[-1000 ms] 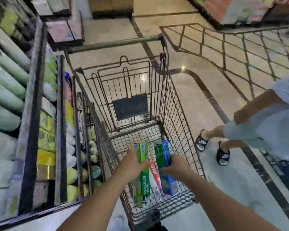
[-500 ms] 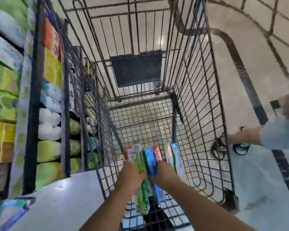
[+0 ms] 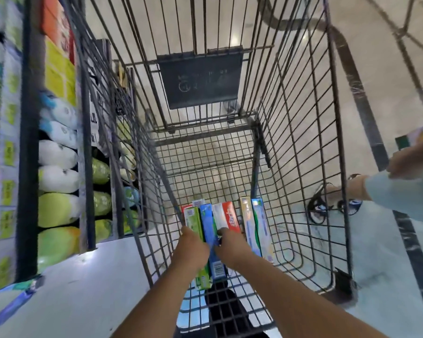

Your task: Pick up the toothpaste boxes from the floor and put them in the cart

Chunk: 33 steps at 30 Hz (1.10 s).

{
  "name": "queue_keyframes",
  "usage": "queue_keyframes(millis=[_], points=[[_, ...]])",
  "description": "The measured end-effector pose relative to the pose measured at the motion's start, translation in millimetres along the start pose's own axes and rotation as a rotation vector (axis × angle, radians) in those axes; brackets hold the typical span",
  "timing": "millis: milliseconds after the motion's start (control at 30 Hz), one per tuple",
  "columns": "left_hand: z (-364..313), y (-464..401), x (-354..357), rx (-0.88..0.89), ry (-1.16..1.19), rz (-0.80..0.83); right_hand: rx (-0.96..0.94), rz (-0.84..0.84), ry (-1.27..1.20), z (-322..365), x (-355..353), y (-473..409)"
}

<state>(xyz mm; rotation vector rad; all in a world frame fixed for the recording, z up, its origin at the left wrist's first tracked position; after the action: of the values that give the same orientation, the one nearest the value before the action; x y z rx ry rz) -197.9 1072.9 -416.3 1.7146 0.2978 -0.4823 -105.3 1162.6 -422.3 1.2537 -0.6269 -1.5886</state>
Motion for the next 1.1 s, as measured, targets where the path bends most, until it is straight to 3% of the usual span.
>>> queue_keyframes(millis=[267,533,933,1100], points=[[-29,34,-55,0.136,-0.066,-0.006,-0.027,-0.017,-0.054,23,-49,39],[-43,116,-131,0.314,-0.112,-0.03,-0.141,-0.08,0.042,64,-109,97],[8,249,-213,0.383,-0.041,-0.128,-0.383,-0.134,0.207,142,-148,193],[64,290,-218,0.379,0.011,-0.131,-0.478,-0.144,0.39,182,-112,243]])
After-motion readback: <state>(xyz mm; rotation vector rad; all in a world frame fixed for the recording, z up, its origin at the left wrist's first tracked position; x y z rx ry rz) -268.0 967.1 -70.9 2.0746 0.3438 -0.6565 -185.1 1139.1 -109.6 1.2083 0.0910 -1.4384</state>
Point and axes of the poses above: each hand's wrist, its own y-axis away from the middle knuckle, its own x-axis out of the palm, z = x × y, the point moved 8 cm from there along -y, towards the middle knuckle, and after that the axes turned 4 degrees about -y, right-handed, at the moved point
